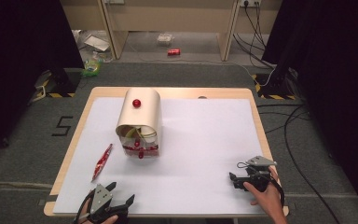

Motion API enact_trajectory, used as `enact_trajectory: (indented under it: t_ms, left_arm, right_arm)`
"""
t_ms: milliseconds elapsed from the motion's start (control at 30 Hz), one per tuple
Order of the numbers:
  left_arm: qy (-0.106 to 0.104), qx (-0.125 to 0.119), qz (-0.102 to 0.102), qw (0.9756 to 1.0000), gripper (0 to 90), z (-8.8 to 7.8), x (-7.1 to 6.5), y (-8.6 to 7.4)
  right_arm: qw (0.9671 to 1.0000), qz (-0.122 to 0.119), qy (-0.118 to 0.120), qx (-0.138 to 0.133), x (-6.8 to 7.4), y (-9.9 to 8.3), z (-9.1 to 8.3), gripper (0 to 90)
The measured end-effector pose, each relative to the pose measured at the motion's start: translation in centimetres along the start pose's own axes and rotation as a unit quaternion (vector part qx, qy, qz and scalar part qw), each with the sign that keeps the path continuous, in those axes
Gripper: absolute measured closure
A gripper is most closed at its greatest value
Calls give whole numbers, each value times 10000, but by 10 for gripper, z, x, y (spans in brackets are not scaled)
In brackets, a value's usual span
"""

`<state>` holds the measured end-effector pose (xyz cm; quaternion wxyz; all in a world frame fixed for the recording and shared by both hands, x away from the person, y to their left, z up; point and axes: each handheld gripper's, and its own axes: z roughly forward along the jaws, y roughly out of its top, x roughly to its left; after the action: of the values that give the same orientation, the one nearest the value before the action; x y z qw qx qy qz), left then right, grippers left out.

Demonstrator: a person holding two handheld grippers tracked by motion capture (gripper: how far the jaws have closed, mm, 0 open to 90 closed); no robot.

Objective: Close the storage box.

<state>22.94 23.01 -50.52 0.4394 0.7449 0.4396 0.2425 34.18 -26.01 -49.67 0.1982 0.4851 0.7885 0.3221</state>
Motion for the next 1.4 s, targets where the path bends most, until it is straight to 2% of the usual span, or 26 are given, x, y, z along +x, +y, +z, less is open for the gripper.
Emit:
enact_trajectory:
  t_ms: [1033, 1267, 1400]
  left_arm:
    - [88, 149, 129, 9998, 176, -6, -9, -18]
    - [118, 3, -57, 9999, 185, -7, -11, -24]
    - [163, -37, -76, 9998, 185, -7, -12, -26]
  right_arm:
    - [10000, -2, -1, -1, 0, 0, 0, 26]
    - [10000, -2, 1, -6, 0, 0, 0, 26]
    - [10000, -1, -2, -6, 0, 0, 0, 26]
